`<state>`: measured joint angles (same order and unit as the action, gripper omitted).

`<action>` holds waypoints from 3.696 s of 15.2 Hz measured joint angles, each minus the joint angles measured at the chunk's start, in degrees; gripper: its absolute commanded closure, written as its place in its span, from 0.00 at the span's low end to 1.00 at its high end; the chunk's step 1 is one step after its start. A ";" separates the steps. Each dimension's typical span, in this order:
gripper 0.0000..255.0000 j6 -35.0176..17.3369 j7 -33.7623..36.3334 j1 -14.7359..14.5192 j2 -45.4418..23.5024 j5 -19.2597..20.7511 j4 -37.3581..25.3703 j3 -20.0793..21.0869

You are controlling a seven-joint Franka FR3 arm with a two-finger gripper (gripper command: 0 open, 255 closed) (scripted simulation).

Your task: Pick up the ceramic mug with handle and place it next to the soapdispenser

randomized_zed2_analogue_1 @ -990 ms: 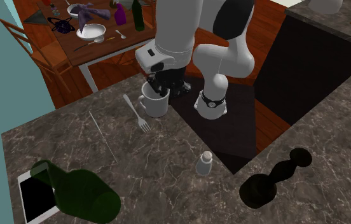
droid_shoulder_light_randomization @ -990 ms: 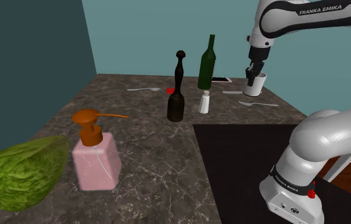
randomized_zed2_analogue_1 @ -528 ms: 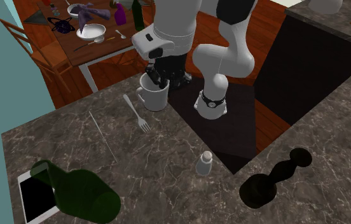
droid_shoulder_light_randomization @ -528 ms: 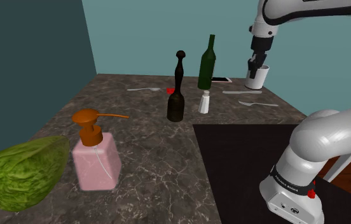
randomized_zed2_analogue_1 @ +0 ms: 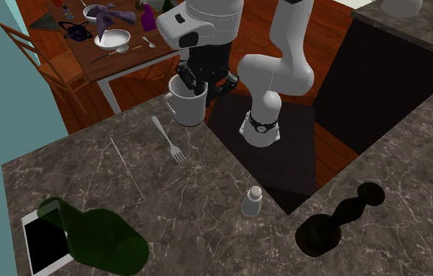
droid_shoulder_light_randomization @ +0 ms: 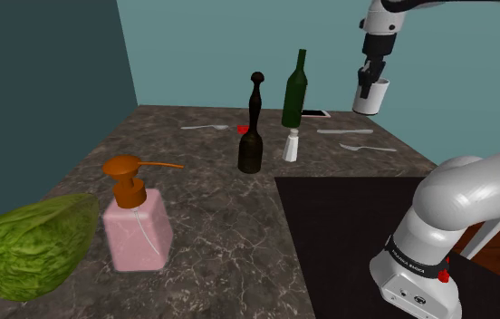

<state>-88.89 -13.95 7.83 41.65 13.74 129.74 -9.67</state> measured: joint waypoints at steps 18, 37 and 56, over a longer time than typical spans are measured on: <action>1.00 12.46 -2.01 -0.39 -5.63 -1.04 -18.18 1.15; 1.00 21.32 15.11 -3.05 -2.20 -11.00 -21.33 16.95; 1.00 23.94 44.75 -3.36 -11.37 -25.23 -34.76 43.47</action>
<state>-64.95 30.81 4.47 30.28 -11.49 94.98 33.79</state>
